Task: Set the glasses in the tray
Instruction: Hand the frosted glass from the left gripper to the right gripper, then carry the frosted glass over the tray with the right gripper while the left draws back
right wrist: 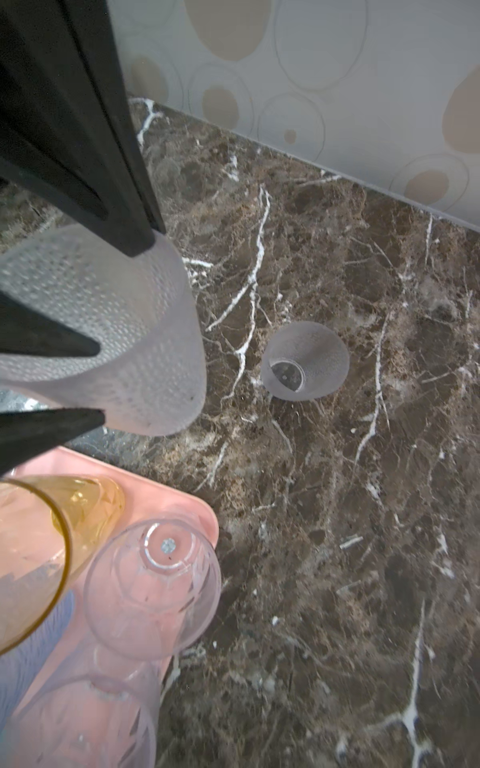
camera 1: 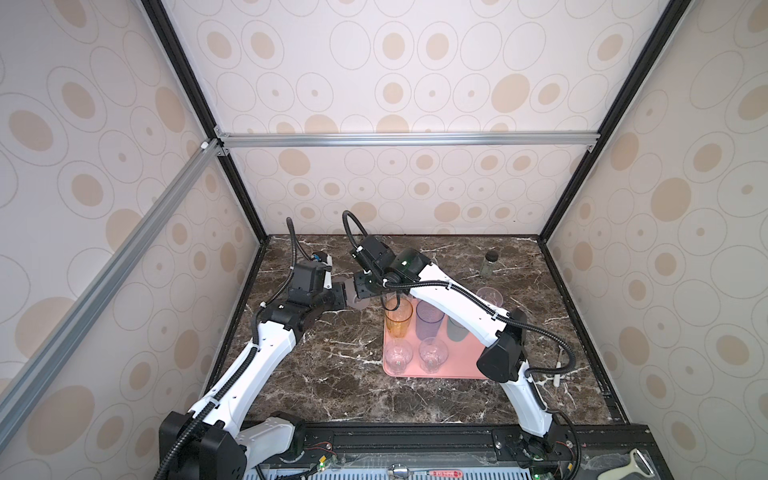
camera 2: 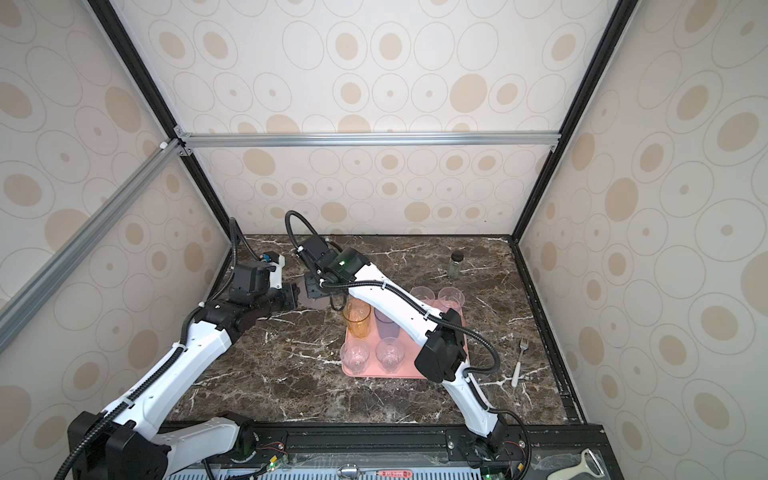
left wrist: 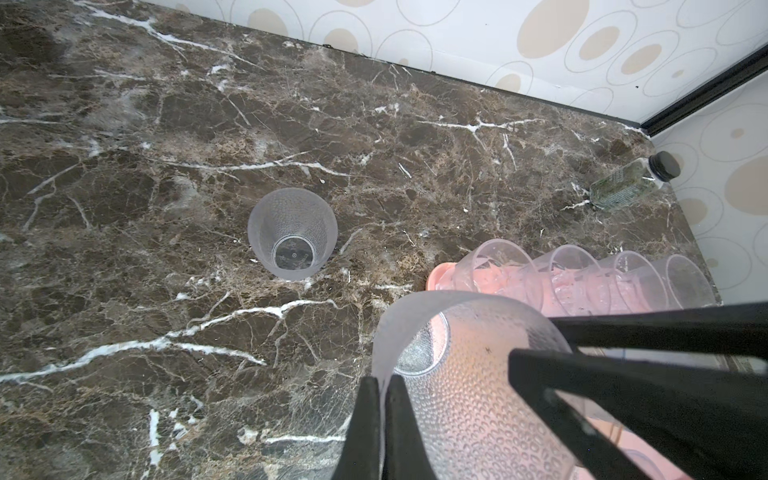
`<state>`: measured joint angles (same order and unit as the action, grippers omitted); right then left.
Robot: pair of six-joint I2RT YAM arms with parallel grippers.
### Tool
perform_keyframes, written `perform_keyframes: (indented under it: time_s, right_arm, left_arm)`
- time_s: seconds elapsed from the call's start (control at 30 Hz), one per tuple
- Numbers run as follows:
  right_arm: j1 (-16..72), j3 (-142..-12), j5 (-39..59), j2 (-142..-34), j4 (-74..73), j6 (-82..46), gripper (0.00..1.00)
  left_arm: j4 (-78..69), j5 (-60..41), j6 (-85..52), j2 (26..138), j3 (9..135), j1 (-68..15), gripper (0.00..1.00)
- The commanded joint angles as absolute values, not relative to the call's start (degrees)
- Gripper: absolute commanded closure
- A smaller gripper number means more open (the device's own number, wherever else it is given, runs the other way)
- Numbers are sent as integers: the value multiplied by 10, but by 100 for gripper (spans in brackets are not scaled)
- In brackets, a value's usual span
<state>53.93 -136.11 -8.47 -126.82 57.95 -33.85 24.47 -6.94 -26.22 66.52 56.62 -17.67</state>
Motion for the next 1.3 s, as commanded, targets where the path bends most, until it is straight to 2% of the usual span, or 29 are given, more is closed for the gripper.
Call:
perform_keyframes:
  time_s: [0.0, 0.17, 0.23, 0.33, 0.5, 0.63, 0.83, 1.07, 1.27]
  right_arm:
    - [543, -1378, -122, -1284, 593, -331, 87]
    - [544, -1376, -141, -1284, 597, -331, 95]
    - [544, -1377, -143, -1283, 595, -330, 96]
    - [539, -1376, -140, -1277, 594, -332, 97]
    - [528, -1369, -141, -1248, 593, -327, 98]
    - [510, -1349, -135, -1204, 589, -329, 98]
    - [484, -1267, -163, -1103, 589, -319, 98]
    - [427, -1083, -167, -929, 605, -334, 99]
    - [390, -962, -165, -802, 676, -350, 99]
  left_arm:
    - [221, -89, -290, 662, 599, -194, 100]
    - [220, -97, -301, 657, 616, -203, 97]
    - [221, -101, -303, 654, 623, -205, 92]
    - [227, -98, -303, 646, 634, -206, 78]
    - [260, -43, -257, 630, 670, -205, 60]
    - [251, 6, -218, 604, 678, -205, 50]
    - [165, 32, -180, 544, 628, -206, 44]
    - [100, -4, -190, 536, 582, -207, 43]
    - [50, -8, -205, 555, 550, -253, 43]
